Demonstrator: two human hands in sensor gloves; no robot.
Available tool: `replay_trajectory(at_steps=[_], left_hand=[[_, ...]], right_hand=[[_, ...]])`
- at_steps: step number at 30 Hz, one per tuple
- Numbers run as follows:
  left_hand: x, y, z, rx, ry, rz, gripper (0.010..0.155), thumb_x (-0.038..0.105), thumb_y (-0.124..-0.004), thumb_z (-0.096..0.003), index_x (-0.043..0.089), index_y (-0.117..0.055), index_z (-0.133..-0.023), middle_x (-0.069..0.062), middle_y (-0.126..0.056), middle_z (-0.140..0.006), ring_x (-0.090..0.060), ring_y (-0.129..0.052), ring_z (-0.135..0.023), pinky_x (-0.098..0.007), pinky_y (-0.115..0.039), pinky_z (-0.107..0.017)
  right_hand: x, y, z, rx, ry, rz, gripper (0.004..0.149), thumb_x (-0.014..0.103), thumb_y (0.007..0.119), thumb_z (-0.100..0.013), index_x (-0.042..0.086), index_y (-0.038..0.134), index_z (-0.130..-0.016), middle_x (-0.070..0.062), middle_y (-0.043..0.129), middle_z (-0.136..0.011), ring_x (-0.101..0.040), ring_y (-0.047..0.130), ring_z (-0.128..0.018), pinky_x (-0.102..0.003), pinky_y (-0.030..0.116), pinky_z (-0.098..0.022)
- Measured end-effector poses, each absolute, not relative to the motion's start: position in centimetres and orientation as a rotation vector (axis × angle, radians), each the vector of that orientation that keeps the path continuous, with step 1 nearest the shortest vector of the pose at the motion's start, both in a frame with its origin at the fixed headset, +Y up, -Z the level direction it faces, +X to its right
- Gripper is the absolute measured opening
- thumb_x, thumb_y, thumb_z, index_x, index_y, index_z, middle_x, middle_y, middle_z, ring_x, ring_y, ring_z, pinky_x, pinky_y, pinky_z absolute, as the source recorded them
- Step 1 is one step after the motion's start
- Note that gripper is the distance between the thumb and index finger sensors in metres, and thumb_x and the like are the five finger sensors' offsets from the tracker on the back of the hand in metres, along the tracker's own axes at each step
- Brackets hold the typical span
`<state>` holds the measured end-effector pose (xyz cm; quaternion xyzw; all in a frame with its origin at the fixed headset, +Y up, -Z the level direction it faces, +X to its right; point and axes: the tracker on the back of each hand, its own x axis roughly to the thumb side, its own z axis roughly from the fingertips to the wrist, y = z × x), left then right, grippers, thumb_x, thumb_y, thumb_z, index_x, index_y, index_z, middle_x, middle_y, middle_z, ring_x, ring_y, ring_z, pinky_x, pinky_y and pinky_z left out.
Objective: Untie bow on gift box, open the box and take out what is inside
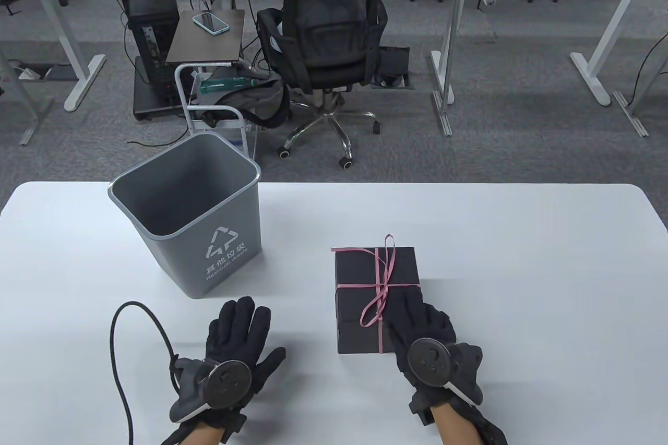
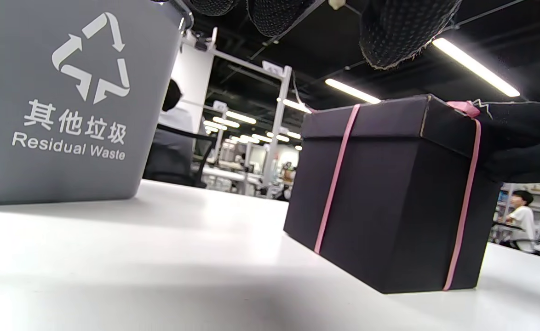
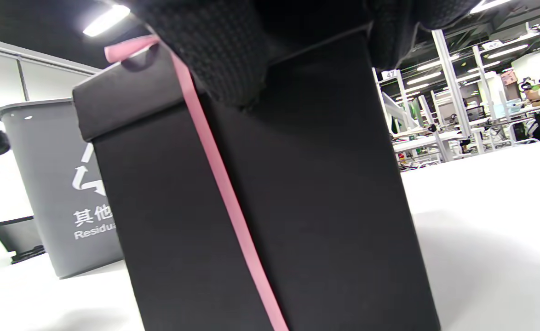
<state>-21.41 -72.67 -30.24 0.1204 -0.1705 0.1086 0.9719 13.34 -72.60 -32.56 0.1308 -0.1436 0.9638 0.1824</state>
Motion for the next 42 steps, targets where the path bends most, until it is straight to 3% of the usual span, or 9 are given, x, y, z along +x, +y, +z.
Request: replay_trajectory(at_steps=[6, 13, 17, 20, 24, 33, 42], left_hand=[[-20.2, -70.3, -29.6, 0.288, -0.366, 0.253, 0.078, 0.056, -0.075, -0.0619, 0.013, -0.045, -0.119, -0.026, -0.04, -0.125, -0.057, -0.044, -0.108, -0.068, -0.052, -0.073], [-12.2, -64.9, -28.8, 0.373, -0.459, 0.141, 0.069, 0.052, -0.085, -0.0569, 0.016, -0.065, -0.112, -0.018, -0.073, -0.113, -0.044, -0.081, -0.094, -0.055, -0.075, -0.065], [-7.7, -65.7, -31.2, 0.32, -0.457, 0.104, 0.067, 0.053, -0.086, -0.0555, 0.018, -0.068, -0.11, -0.016, -0.076, -0.111, -0.042, -0.082, -0.094, -0.053, -0.075, -0.066], [-6.2, -66.3, -32.7, 0.223, -0.433, 0.154, 0.071, 0.059, -0.082, -0.0555, 0.016, -0.067, -0.111, -0.018, -0.074, -0.112, -0.043, -0.079, -0.094, -0.054, -0.074, -0.067], [-4.9, -66.6, -33.5, 0.194, -0.408, 0.211, 0.068, 0.057, -0.084, -0.0553, 0.015, -0.072, -0.108, -0.018, -0.079, -0.108, -0.044, -0.083, -0.089, -0.054, -0.074, -0.066], [-3.4, -67.4, -33.7, 0.341, -0.315, 0.142, 0.04, 0.037, -0.087, -0.0566, 0.019, -0.089, -0.092, -0.012, -0.092, -0.09, -0.038, -0.089, -0.077, -0.052, -0.078, -0.06], [-4.9, -66.5, -34.4, 0.259, -0.307, 0.325, 0.036, 0.032, -0.083, -0.0587, 0.017, -0.087, -0.092, -0.013, -0.091, -0.089, -0.037, -0.088, -0.078, -0.051, -0.077, -0.061]], right_hand=[[12.8, -72.6, -31.8, 0.409, -0.406, 2.711, 0.071, 0.031, 0.082, -0.058, 0.018, 0.046, -0.118, -0.014, 0.038, -0.119, -0.053, 0.067, -0.089, -0.066, 0.053, -0.07], [12.6, -72.6, -31.6, 0.412, -0.396, 2.698, 0.071, 0.031, 0.083, -0.058, 0.018, 0.046, -0.118, -0.014, 0.038, -0.119, -0.053, 0.067, -0.089, -0.066, 0.052, -0.07], [12.7, -72.7, -31.7, 0.413, -0.402, 2.691, 0.071, 0.031, 0.083, -0.058, 0.018, 0.047, -0.118, -0.013, 0.038, -0.119, -0.052, 0.067, -0.09, -0.065, 0.052, -0.07], [12.7, -72.7, -31.6, 0.413, -0.405, 2.69, 0.071, 0.031, 0.083, -0.058, 0.018, 0.047, -0.118, -0.013, 0.039, -0.119, -0.052, 0.067, -0.09, -0.065, 0.052, -0.07], [12.7, -72.6, -31.7, 0.412, -0.402, 2.692, 0.071, 0.031, 0.083, -0.058, 0.018, 0.047, -0.118, -0.013, 0.038, -0.119, -0.052, 0.067, -0.09, -0.065, 0.052, -0.07], [12.8, -72.5, -31.7, 0.426, -0.397, 2.693, 0.071, 0.031, 0.083, -0.058, 0.018, 0.047, -0.118, -0.013, 0.039, -0.119, -0.052, 0.067, -0.09, -0.065, 0.052, -0.07], [12.8, -72.5, -31.7, 0.421, -0.401, 2.697, 0.071, 0.031, 0.083, -0.058, 0.018, 0.047, -0.118, -0.013, 0.039, -0.119, -0.052, 0.068, -0.089, -0.065, 0.053, -0.07]])
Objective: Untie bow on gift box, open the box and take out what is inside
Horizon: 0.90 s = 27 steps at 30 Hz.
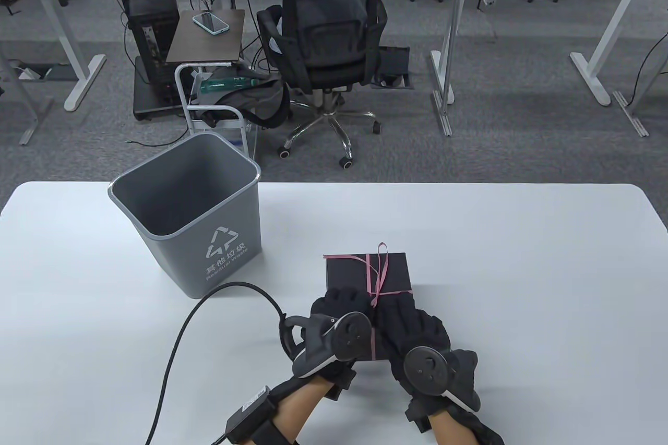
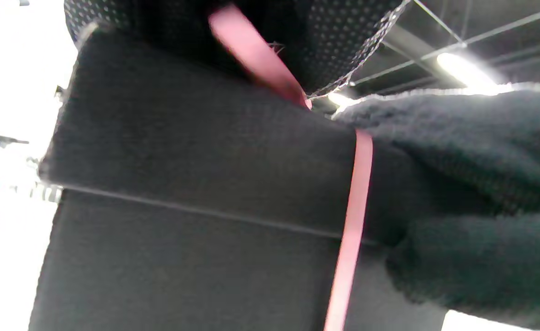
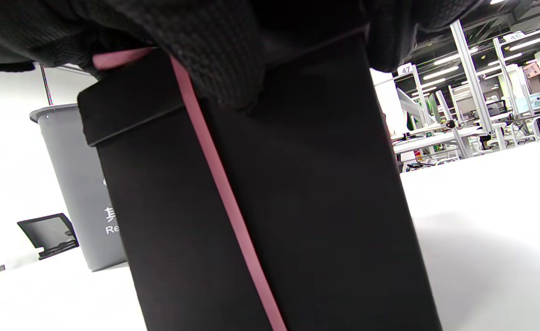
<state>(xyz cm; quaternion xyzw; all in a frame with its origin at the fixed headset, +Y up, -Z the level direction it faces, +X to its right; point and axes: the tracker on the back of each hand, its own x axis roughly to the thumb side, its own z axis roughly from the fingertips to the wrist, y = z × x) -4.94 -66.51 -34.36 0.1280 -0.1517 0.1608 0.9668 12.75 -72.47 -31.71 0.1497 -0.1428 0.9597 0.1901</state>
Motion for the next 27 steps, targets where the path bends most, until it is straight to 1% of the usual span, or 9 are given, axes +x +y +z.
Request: replay_trajectory(at_steps=[4, 7, 10, 14, 20, 25, 27], left_hand=[[-6.2, -66.3, -34.7, 0.258, -0.31, 0.442, 0.036, 0.032, -0.083, -0.0583, 0.018, -0.087, -0.091, -0.012, -0.091, -0.089, -0.038, -0.089, -0.078, -0.052, -0.078, -0.061], [-7.3, -65.9, -34.5, 0.265, -0.311, 0.474, 0.036, 0.032, -0.083, -0.0584, 0.017, -0.087, -0.091, -0.013, -0.091, -0.089, -0.038, -0.089, -0.078, -0.052, -0.078, -0.061], [-8.8, -64.9, -33.8, 0.302, -0.321, 0.502, 0.036, 0.032, -0.083, -0.0584, 0.017, -0.087, -0.09, -0.013, -0.091, -0.089, -0.038, -0.089, -0.077, -0.052, -0.078, -0.061], [-11.8, -62.9, -32.5, 0.357, -0.32, 0.485, 0.035, 0.032, -0.084, -0.0583, 0.017, -0.088, -0.09, -0.013, -0.091, -0.088, -0.038, -0.089, -0.077, -0.052, -0.078, -0.06], [-17.0, -60.4, -30.9, 0.416, -0.248, 0.482, 0.036, 0.033, -0.083, -0.059, 0.016, -0.087, -0.091, -0.014, -0.091, -0.088, -0.038, -0.09, -0.075, -0.052, -0.078, -0.059], [-19.9, -59.6, -30.0, 0.535, -0.207, 0.57, 0.036, 0.033, -0.082, -0.0592, 0.016, -0.086, -0.091, -0.014, -0.091, -0.087, -0.038, -0.09, -0.074, -0.051, -0.079, -0.058], [-20.7, -59.5, -29.6, 0.639, -0.203, 0.614, 0.036, 0.033, -0.083, -0.059, 0.016, -0.086, -0.091, -0.014, -0.091, -0.087, -0.038, -0.09, -0.073, -0.051, -0.079, -0.057]], right_hand=[[12.7, -72.5, -31.7, 0.415, -0.401, 2.698, 0.071, 0.031, 0.083, -0.058, 0.018, 0.047, -0.118, -0.014, 0.039, -0.119, -0.052, 0.067, -0.089, -0.065, 0.052, -0.07], [12.7, -72.5, -31.6, 0.411, -0.403, 2.699, 0.07, 0.031, 0.082, -0.059, 0.018, 0.047, -0.118, -0.014, 0.038, -0.119, -0.052, 0.067, -0.09, -0.065, 0.052, -0.07], [12.7, -72.5, -31.7, 0.41, -0.404, 2.697, 0.07, 0.031, 0.082, -0.059, 0.018, 0.046, -0.118, -0.014, 0.038, -0.119, -0.052, 0.067, -0.09, -0.065, 0.052, -0.07], [12.6, -72.6, -31.6, 0.405, -0.411, 2.704, 0.07, 0.031, 0.082, -0.059, 0.018, 0.046, -0.118, -0.014, 0.038, -0.119, -0.052, 0.067, -0.089, -0.065, 0.053, -0.07], [12.6, -72.5, -31.6, 0.396, -0.401, 2.708, 0.07, 0.032, 0.082, -0.059, 0.018, 0.046, -0.118, -0.013, 0.038, -0.119, -0.052, 0.068, -0.089, -0.065, 0.055, -0.069], [12.6, -72.6, -31.6, 0.39, -0.402, 2.702, 0.07, 0.032, 0.082, -0.059, 0.019, 0.046, -0.118, -0.013, 0.037, -0.12, -0.052, 0.067, -0.089, -0.065, 0.056, -0.068], [12.5, -72.6, -31.6, 0.39, -0.405, 2.705, 0.07, 0.032, 0.081, -0.059, 0.019, 0.045, -0.118, -0.013, 0.037, -0.12, -0.052, 0.067, -0.089, -0.065, 0.055, -0.068]])
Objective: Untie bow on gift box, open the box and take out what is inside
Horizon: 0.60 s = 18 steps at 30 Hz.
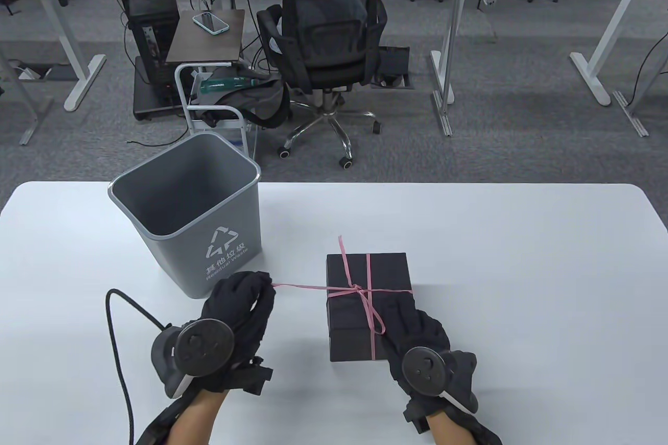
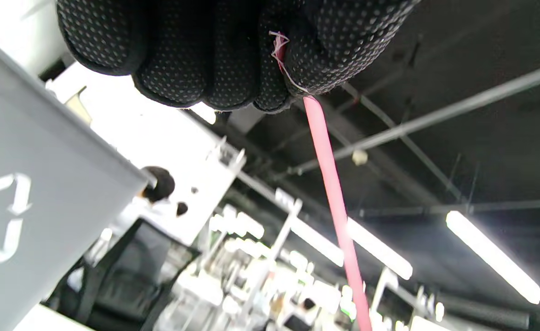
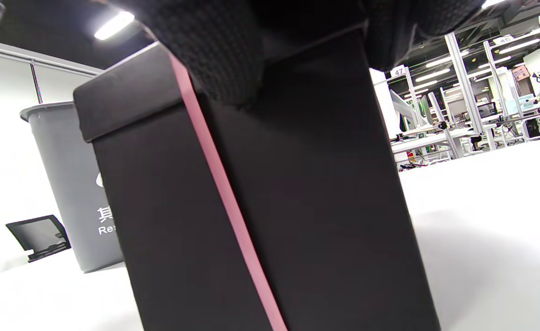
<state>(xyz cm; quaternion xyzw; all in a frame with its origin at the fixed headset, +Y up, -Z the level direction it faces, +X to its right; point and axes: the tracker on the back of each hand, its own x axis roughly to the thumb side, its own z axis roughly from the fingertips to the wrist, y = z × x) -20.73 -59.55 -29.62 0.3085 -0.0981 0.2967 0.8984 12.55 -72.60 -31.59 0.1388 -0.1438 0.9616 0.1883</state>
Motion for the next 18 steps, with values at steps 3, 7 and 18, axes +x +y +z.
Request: replay_trajectory(at_steps=[3, 7, 18], left_hand=[[-21.3, -59.7, -29.4, 0.685, -0.182, 0.599, 0.036, 0.033, -0.082, -0.059, 0.017, -0.086, -0.091, -0.014, -0.091, -0.087, -0.038, -0.091, -0.073, -0.051, -0.079, -0.057], [-22.1, -59.7, -29.2, 0.774, -0.16, 0.642, 0.036, 0.034, -0.081, -0.0593, 0.017, -0.085, -0.091, -0.013, -0.09, -0.087, -0.037, -0.091, -0.073, -0.05, -0.08, -0.057], [-23.8, -58.0, -28.9, 0.748, -0.12, 0.65, 0.037, 0.035, -0.081, -0.0597, 0.018, -0.085, -0.092, -0.014, -0.09, -0.091, -0.04, -0.089, -0.077, -0.052, -0.079, -0.059]], right_hand=[[12.5, -72.6, -31.6, 0.389, -0.406, 2.705, 0.07, 0.032, 0.081, -0.059, 0.019, 0.045, -0.118, -0.013, 0.037, -0.12, -0.052, 0.067, -0.089, -0.065, 0.055, -0.068], [12.4, -72.6, -31.6, 0.386, -0.408, 2.71, 0.07, 0.032, 0.081, -0.059, 0.019, 0.045, -0.118, -0.013, 0.036, -0.12, -0.052, 0.067, -0.089, -0.065, 0.055, -0.068], [12.5, -72.6, -31.6, 0.387, -0.402, 2.706, 0.07, 0.032, 0.081, -0.059, 0.019, 0.045, -0.118, -0.013, 0.036, -0.12, -0.052, 0.067, -0.089, -0.065, 0.055, -0.068]])
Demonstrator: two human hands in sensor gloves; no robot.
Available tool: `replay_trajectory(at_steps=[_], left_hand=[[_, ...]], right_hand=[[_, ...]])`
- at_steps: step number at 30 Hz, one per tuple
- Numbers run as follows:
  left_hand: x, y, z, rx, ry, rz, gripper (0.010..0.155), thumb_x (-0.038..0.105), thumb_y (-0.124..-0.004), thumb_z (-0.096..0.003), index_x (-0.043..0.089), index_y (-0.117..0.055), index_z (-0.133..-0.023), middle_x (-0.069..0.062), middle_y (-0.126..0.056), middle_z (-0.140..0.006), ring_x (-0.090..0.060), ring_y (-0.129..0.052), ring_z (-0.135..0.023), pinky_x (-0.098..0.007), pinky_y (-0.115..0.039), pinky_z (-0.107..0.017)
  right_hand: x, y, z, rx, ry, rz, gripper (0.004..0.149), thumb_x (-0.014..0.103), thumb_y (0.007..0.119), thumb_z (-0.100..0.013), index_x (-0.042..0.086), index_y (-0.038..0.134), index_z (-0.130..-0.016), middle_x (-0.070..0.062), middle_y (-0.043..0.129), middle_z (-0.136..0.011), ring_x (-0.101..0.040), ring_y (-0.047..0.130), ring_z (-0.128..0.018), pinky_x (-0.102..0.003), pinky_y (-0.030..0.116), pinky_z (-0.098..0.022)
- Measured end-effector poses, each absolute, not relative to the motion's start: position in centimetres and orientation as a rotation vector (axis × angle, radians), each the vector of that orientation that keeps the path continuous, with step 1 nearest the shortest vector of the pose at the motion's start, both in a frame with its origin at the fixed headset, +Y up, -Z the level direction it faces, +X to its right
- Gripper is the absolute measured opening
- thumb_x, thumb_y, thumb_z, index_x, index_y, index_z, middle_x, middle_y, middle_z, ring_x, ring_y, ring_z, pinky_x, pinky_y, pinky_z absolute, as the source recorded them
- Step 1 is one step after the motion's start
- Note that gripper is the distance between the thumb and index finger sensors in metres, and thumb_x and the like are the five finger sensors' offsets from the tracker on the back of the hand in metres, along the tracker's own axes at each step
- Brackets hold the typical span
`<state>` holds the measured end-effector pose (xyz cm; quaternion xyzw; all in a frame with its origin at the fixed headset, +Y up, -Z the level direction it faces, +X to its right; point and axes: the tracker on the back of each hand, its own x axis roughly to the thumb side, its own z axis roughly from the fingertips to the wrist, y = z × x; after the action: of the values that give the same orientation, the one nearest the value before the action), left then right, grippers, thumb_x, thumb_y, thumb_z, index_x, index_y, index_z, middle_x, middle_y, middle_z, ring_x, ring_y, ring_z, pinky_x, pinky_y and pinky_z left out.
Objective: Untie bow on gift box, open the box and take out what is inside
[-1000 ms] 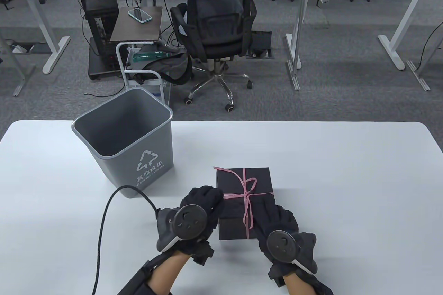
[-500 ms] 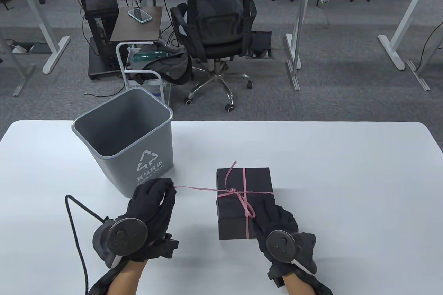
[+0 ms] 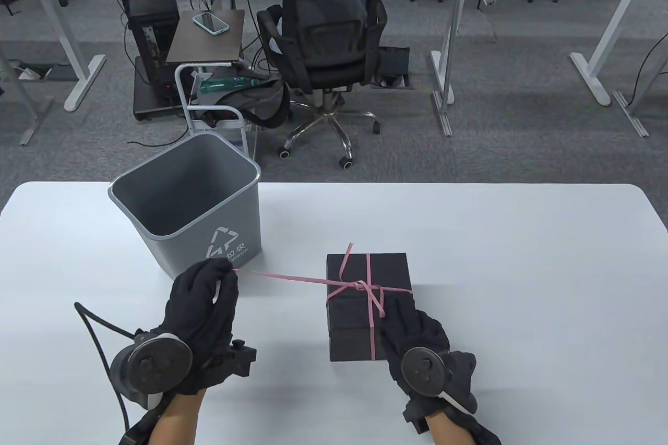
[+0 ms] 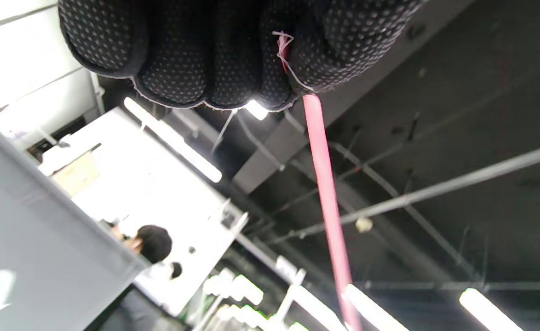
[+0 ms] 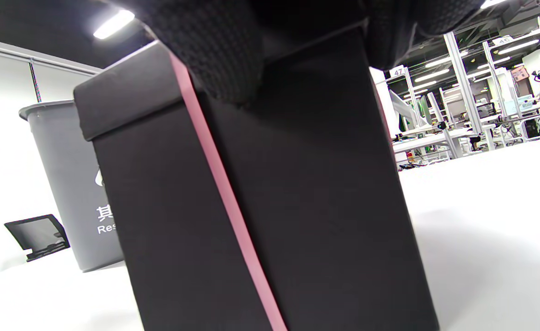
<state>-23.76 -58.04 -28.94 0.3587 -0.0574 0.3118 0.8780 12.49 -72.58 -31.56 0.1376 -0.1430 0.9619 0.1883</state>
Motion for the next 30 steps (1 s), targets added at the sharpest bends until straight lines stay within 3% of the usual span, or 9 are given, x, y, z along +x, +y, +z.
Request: replay_trajectory(at_steps=[4, 10, 12, 14, 21, 24, 28, 30], left_hand=[[-23.3, -59.1, -29.3, 0.632, -0.21, 0.713, 0.053, 0.049, -0.079, -0.0609, 0.014, -0.08, -0.101, -0.02, -0.082, -0.102, -0.046, -0.084, -0.084, -0.056, -0.075, -0.063], [-19.1, -59.5, -31.7, 0.465, -0.26, 0.653, 0.049, 0.04, -0.081, -0.0611, 0.015, -0.078, -0.103, -0.019, -0.083, -0.102, -0.045, -0.085, -0.083, -0.056, -0.075, -0.062], [-16.8, -60.5, -33.6, 0.358, -0.237, 0.547, 0.05, 0.038, -0.082, -0.0606, 0.015, -0.077, -0.104, -0.018, -0.083, -0.103, -0.043, -0.086, -0.082, -0.054, -0.076, -0.062], [-15.4, -61.9, -35.3, 0.258, -0.192, 0.512, 0.056, 0.047, -0.08, -0.0606, 0.012, -0.077, -0.105, -0.021, -0.082, -0.103, -0.044, -0.087, -0.081, -0.054, -0.077, -0.061], [-12.5, -66.5, -40.6, -0.238, -0.091, 0.567, 0.07, 0.055, -0.074, -0.062, 0.004, -0.068, -0.109, -0.03, -0.07, -0.107, -0.05, -0.079, -0.084, -0.055, -0.074, -0.061], [-11.7, -66.8, -40.9, -0.204, -0.092, 0.57, 0.063, 0.05, -0.077, -0.0617, 0.005, -0.072, -0.106, -0.028, -0.076, -0.103, -0.047, -0.082, -0.081, -0.054, -0.075, -0.06], [-11.2, -66.9, -40.4, -0.107, -0.075, 0.559, 0.04, 0.035, -0.081, -0.0599, 0.01, -0.086, -0.091, -0.02, -0.093, -0.081, -0.036, -0.095, -0.061, -0.047, -0.083, -0.047], [-11.4, -66.6, -39.8, -0.065, -0.107, 0.558, 0.038, 0.035, -0.081, -0.0593, 0.011, -0.087, -0.089, -0.018, -0.094, -0.079, -0.034, -0.096, -0.059, -0.045, -0.084, -0.046]], right_hand=[[12.5, -72.6, -31.6, 0.388, -0.399, 2.703, 0.07, 0.032, 0.081, -0.059, 0.019, 0.044, -0.118, -0.013, 0.036, -0.12, -0.052, 0.066, -0.089, -0.065, 0.055, -0.069], [12.5, -72.6, -31.6, 0.387, -0.396, 2.702, 0.07, 0.032, 0.081, -0.06, 0.019, 0.044, -0.118, -0.013, 0.035, -0.12, -0.052, 0.066, -0.09, -0.065, 0.054, -0.069], [12.5, -72.6, -31.6, 0.386, -0.394, 2.699, 0.07, 0.032, 0.081, -0.06, 0.019, 0.044, -0.118, -0.013, 0.035, -0.12, -0.052, 0.066, -0.09, -0.065, 0.054, -0.069], [12.5, -72.6, -31.6, 0.386, -0.393, 2.699, 0.071, 0.032, 0.081, -0.059, 0.019, 0.044, -0.118, -0.013, 0.035, -0.12, -0.052, 0.066, -0.09, -0.065, 0.054, -0.069], [12.5, -72.6, -31.6, 0.389, -0.391, 2.697, 0.07, 0.032, 0.081, -0.06, 0.019, 0.044, -0.118, -0.013, 0.035, -0.12, -0.052, 0.066, -0.09, -0.066, 0.054, -0.069], [12.5, -72.6, -31.6, 0.389, -0.39, 2.697, 0.071, 0.032, 0.081, -0.06, 0.019, 0.044, -0.118, -0.013, 0.035, -0.12, -0.052, 0.066, -0.09, -0.065, 0.054, -0.069], [12.5, -72.6, -31.6, 0.387, -0.387, 2.699, 0.07, 0.032, 0.081, -0.06, 0.019, 0.044, -0.118, -0.012, 0.035, -0.12, -0.052, 0.066, -0.09, -0.065, 0.054, -0.069], [12.5, -72.6, -31.6, 0.389, -0.386, 2.696, 0.071, 0.032, 0.081, -0.06, 0.019, 0.044, -0.118, -0.013, 0.035, -0.12, -0.052, 0.066, -0.09, -0.065, 0.054, -0.069]])
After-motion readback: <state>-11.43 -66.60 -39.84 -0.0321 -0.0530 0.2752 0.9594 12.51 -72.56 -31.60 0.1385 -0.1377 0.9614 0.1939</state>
